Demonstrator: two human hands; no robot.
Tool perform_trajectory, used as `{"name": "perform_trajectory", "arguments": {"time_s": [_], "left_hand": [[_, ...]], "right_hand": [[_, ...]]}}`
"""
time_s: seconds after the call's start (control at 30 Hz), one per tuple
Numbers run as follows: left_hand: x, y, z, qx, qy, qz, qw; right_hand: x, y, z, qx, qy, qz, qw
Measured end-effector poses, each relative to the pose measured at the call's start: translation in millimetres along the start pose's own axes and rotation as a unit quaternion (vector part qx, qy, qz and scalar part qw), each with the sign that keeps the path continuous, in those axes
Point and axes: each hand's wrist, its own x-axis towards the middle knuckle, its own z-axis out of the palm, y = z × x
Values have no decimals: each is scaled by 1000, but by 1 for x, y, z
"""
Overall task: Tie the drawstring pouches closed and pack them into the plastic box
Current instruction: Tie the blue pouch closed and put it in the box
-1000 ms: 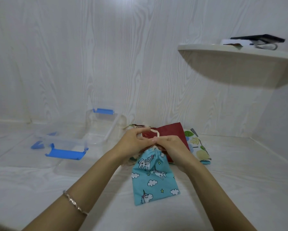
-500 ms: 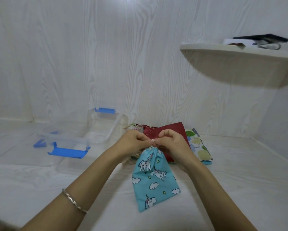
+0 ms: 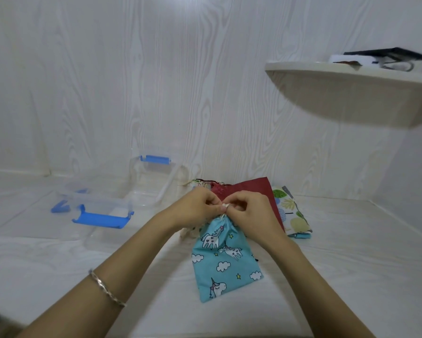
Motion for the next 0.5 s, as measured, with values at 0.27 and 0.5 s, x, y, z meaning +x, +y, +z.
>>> {"name": "perform_trajectory", "arguments": {"time_s": [0.27,0.5], "left_hand": [[1,3,1,53,75,47,995],[4,1,-1,29,64,27,997]], "right_hand": [[10,11,4,346,-104,246,899],[7,9,5,387,-63,198,898]]}}
